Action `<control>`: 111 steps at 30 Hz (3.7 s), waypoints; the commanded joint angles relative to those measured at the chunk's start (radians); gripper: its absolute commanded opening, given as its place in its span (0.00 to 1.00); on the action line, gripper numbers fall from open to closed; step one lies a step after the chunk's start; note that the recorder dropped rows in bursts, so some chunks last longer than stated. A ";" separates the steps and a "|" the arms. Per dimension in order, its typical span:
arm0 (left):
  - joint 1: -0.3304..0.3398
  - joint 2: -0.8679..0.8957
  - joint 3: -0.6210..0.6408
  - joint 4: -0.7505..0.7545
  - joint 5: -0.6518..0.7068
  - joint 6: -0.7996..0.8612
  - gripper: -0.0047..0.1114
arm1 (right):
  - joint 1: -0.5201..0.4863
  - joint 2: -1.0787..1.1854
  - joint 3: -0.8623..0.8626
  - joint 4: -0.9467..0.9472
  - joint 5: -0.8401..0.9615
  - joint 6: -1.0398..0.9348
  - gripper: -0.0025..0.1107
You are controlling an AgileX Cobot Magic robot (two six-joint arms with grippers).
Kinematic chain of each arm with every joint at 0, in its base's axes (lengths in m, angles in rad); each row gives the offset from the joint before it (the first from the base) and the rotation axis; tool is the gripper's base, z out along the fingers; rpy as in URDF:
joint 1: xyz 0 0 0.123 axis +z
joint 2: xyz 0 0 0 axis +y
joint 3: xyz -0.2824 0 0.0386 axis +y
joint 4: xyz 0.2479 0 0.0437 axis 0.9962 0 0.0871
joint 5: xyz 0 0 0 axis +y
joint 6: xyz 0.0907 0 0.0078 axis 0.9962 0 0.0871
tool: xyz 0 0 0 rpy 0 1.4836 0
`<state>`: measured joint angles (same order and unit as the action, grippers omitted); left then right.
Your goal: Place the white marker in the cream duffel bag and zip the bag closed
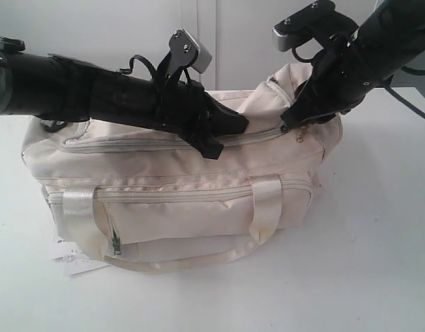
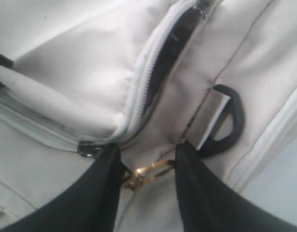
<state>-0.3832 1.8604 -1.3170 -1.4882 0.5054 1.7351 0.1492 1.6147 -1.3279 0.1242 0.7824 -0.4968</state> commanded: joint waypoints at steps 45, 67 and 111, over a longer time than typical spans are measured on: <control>0.002 -0.012 -0.002 0.001 0.044 -0.017 0.04 | -0.069 0.068 -0.060 0.149 0.090 -0.934 0.24; 0.002 -0.012 -0.002 0.003 0.099 -0.035 0.04 | -0.103 0.158 -0.042 0.231 -0.024 -1.230 0.26; 0.002 -0.046 -0.002 0.114 0.206 -0.087 0.04 | -0.121 0.063 -0.044 0.170 -0.348 -0.674 0.02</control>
<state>-0.3814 1.8324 -1.3231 -1.4212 0.6191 1.6562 0.0472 1.6758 -1.3637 0.2982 0.5906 -1.2134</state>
